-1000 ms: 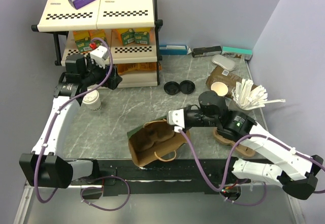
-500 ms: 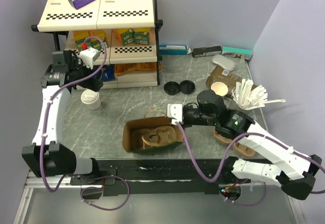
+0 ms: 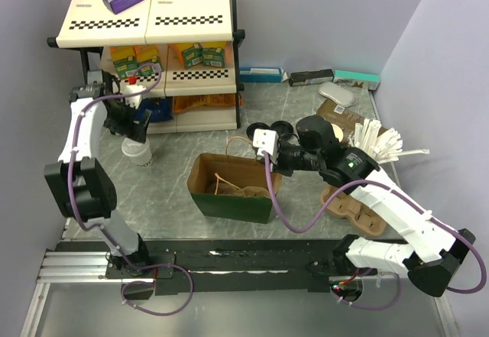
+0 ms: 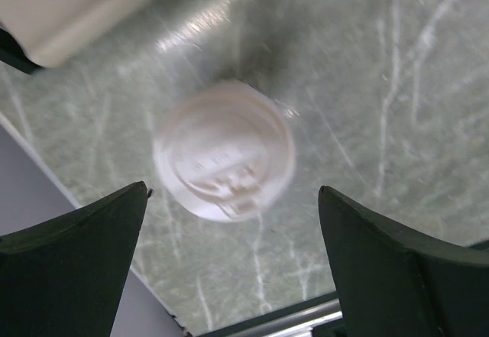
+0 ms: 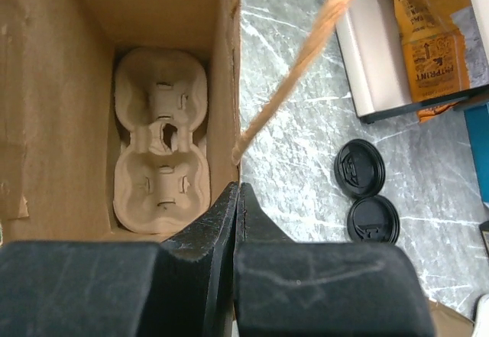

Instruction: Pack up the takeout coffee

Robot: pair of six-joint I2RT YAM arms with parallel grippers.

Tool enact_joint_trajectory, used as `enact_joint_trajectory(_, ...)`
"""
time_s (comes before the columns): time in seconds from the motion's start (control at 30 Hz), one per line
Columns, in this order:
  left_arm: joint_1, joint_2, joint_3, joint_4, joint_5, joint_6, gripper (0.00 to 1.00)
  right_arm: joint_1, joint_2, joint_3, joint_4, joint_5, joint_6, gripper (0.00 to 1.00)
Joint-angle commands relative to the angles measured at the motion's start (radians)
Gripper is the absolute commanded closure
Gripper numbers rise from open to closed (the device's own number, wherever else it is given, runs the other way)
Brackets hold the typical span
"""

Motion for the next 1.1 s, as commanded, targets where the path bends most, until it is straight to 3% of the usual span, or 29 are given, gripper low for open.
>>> enact_joint_trajectory(0.0, 0.002, 0.071, 0.128, -0.025, -0.044, -0.008, 0.00, -0.009, -0.017, 0.043, -0.016, -0.009, 0.016, 1.00)
enact_joint_trajectory(0.2, 0.002, 0.129, 0.168, -0.094, -0.026, -0.022, 0.01, -0.014, -0.029, 0.030, -0.017, -0.003, 0.013, 1.00)
enact_joint_trajectory(1.07, 0.001, 0.166, 0.105, -0.054, -0.072, -0.113, 0.05, -0.017, -0.009, 0.032, -0.011, -0.017, -0.002, 1.00)
